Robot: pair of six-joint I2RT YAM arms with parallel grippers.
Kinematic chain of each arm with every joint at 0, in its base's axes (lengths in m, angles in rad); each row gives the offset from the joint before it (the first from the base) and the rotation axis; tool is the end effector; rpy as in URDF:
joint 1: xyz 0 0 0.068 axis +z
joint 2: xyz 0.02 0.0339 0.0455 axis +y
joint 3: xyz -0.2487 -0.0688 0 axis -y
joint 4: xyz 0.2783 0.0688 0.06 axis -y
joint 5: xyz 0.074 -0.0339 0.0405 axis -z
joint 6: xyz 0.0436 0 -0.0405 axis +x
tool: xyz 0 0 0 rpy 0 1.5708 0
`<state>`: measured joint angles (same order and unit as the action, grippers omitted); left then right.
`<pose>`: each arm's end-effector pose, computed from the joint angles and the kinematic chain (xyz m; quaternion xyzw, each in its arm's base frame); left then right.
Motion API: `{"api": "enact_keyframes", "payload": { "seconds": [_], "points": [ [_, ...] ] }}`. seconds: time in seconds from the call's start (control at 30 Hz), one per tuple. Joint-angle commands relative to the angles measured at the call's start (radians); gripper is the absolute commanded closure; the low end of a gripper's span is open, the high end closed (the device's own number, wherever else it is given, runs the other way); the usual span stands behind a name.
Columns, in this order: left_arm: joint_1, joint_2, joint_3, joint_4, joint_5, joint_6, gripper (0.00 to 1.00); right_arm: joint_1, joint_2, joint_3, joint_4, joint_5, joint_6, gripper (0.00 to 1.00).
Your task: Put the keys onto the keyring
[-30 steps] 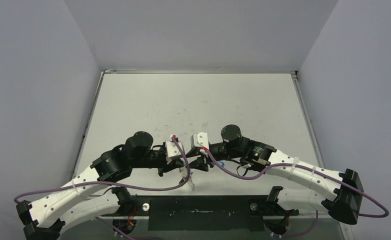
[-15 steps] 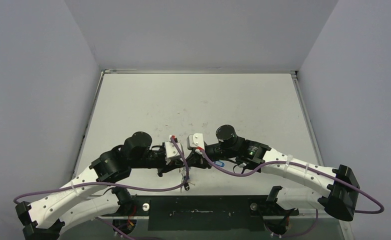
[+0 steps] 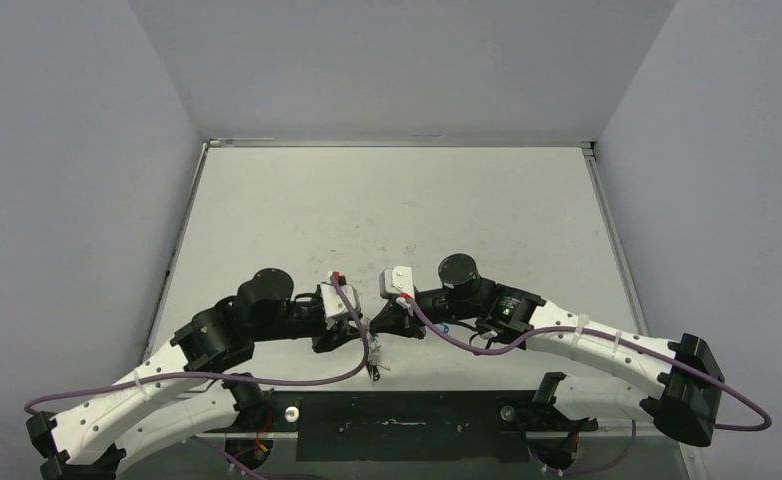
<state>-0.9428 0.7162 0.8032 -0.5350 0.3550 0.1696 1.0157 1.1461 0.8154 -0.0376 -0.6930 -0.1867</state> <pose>0.1099 -0.1772 0.3110 0.5197 0.6580 -0.3360 0.4290 0.1347 0.2701 0.2678 -0.5971 0.5310 0.4706 0.3742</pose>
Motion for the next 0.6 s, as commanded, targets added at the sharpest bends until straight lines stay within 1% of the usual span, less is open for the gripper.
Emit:
{"api": "enact_keyframes", "payload": {
  "seconds": [0.0, 0.1, 0.2, 0.37, 0.43, 0.5, 0.57],
  "points": [
    [-0.001, -0.080, -0.035, 0.090, -0.087, -0.017, 0.64, -0.005, -0.083, -0.037, 0.198, 0.033, 0.064, 1.00],
    [-0.001, -0.154, -0.093, 0.150, -0.128, -0.037, 0.59, -0.012, -0.110, -0.065, 0.249, 0.036, 0.101, 1.00],
    [-0.001, -0.235, -0.162, 0.230, -0.139, -0.064, 0.55, -0.015, -0.126, -0.077, 0.284, 0.033, 0.133, 1.00],
    [-0.001, -0.318, -0.254, 0.368, -0.121, -0.107, 0.54, -0.014, -0.127, -0.082, 0.321, 0.012, 0.172, 1.00],
    [-0.001, -0.335, -0.275, 0.414, -0.109, -0.117, 0.56, -0.014, -0.123, -0.085, 0.334, 0.009, 0.185, 1.00],
    [-0.001, -0.343, -0.287, 0.447, -0.092, -0.123, 0.60, -0.013, -0.122, -0.088, 0.342, 0.008, 0.187, 1.00],
    [-0.001, -0.345, -0.292, 0.469, -0.074, -0.124, 0.67, -0.014, -0.119, -0.088, 0.347, 0.008, 0.187, 1.00]
  ]
}}
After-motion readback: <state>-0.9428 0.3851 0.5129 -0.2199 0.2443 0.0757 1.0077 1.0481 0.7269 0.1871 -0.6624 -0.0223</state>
